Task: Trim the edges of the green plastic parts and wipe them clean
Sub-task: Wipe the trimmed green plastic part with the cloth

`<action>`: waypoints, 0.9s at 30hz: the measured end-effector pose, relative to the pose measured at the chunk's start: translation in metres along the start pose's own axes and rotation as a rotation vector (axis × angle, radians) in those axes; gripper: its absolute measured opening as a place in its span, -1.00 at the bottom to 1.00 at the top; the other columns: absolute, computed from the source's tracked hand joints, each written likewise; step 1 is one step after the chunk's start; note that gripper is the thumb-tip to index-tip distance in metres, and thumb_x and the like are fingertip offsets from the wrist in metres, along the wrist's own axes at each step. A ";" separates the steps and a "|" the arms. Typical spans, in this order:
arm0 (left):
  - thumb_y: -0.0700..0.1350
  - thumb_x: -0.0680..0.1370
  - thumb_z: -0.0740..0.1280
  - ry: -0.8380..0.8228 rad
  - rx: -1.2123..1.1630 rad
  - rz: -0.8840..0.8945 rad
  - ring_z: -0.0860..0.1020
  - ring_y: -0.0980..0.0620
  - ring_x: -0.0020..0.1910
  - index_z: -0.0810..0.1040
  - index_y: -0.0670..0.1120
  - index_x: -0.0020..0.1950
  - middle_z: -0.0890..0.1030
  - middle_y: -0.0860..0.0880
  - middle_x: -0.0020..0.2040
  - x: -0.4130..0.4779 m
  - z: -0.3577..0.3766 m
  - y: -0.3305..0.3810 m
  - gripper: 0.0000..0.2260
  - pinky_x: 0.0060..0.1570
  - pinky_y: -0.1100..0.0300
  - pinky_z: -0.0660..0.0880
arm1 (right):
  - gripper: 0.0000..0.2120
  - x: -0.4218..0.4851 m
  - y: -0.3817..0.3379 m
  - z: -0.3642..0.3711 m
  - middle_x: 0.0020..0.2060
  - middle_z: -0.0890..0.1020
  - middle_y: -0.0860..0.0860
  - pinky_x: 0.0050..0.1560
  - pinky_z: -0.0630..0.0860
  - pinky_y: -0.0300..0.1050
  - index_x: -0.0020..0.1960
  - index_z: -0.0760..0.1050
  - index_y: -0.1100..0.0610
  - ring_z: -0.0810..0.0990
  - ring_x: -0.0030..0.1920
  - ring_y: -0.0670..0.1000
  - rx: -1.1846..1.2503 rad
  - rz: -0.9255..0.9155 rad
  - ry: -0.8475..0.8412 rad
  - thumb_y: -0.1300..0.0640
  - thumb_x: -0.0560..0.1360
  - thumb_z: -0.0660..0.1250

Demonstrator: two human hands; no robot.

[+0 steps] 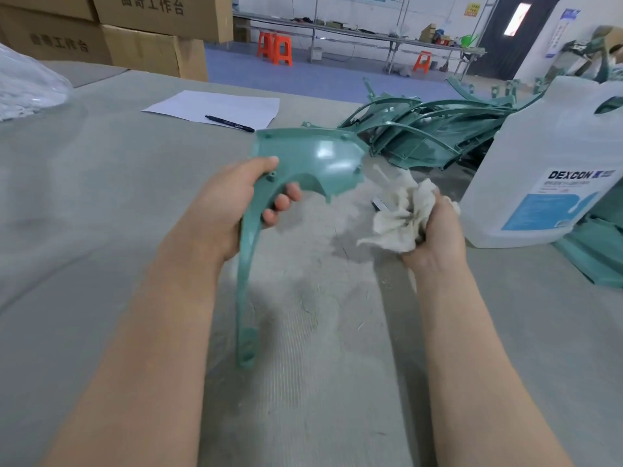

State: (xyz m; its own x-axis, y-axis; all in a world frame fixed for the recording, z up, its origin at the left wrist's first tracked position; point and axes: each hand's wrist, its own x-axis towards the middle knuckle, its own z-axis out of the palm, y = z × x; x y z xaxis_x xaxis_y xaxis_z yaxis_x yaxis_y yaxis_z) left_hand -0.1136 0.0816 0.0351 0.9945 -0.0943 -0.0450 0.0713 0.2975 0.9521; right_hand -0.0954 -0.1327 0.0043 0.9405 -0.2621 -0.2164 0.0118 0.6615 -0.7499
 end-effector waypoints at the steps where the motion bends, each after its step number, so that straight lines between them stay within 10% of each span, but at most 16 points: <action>1: -0.15 0.65 0.10 0.060 -0.042 0.004 0.42 0.17 -0.58 0.49 -0.18 -0.04 0.56 -0.03 -0.47 0.002 0.001 -0.001 -0.79 -0.63 0.39 0.28 | -0.77 -0.004 0.001 0.008 -0.12 0.66 0.03 -0.05 0.59 -0.02 0.02 0.52 0.11 0.63 -0.14 -0.02 -0.020 0.026 -0.030 0.01 0.65 0.16; 5: -0.15 0.67 0.08 0.144 -0.129 0.021 0.49 0.15 -0.56 0.49 -0.21 -0.02 0.60 -0.04 -0.46 0.003 0.011 -0.007 -0.76 -0.59 0.37 0.34 | -0.62 -0.027 0.020 0.040 0.11 0.63 0.18 0.18 0.54 0.03 0.28 0.47 0.29 0.62 0.09 0.11 -0.160 0.062 -0.296 0.03 0.65 0.16; 9: -0.14 0.67 0.11 0.137 -0.108 0.031 0.52 0.11 -0.56 0.52 -0.19 -0.06 0.59 -0.03 -0.47 0.002 0.025 -0.012 -0.75 -0.57 0.33 0.42 | -0.96 -0.035 0.042 0.053 -0.22 0.61 0.19 -0.12 0.58 0.07 -0.01 0.47 0.24 0.61 -0.26 0.09 -0.319 -0.128 -0.398 0.26 0.58 0.29; 15: -0.09 0.66 0.14 0.102 0.130 -0.002 0.57 0.19 -0.48 0.55 -0.07 -0.17 0.59 0.09 -0.47 0.004 0.029 -0.022 -0.72 -0.43 0.30 0.52 | -0.26 -0.024 0.039 0.037 0.13 0.55 -0.01 0.24 0.45 -0.08 0.48 0.18 0.11 0.53 0.18 0.02 -0.856 -0.456 -0.180 0.08 0.44 0.49; 23: -0.17 0.65 0.17 0.074 -0.007 -0.050 0.55 0.20 -0.49 0.52 -0.11 -0.15 0.58 0.08 -0.48 0.003 0.025 -0.017 -0.78 -0.44 0.34 0.50 | -0.61 -0.012 0.033 0.022 -0.14 0.59 -0.20 -0.19 0.36 -0.51 0.24 0.48 0.13 0.51 -0.17 -0.34 -1.093 -0.691 -0.234 0.00 0.49 0.42; 27: -0.18 0.64 0.17 0.113 -0.052 -0.085 0.49 0.12 -0.50 0.49 -0.15 -0.12 0.53 -0.02 -0.42 0.006 0.022 -0.016 -0.82 -0.48 0.32 0.46 | -0.83 -0.006 0.027 0.017 -0.43 0.46 -0.17 -0.29 0.31 -0.27 -0.18 0.41 0.05 0.45 -0.39 -0.22 -1.105 -0.691 -0.234 0.09 0.59 0.27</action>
State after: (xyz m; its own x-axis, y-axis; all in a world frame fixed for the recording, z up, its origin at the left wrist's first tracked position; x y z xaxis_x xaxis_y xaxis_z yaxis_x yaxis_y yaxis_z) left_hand -0.1107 0.0550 0.0260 0.9868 -0.0144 -0.1611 0.1562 0.3424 0.9265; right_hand -0.0954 -0.1012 -0.0039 0.8901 -0.1112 0.4420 0.3326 -0.5046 -0.7967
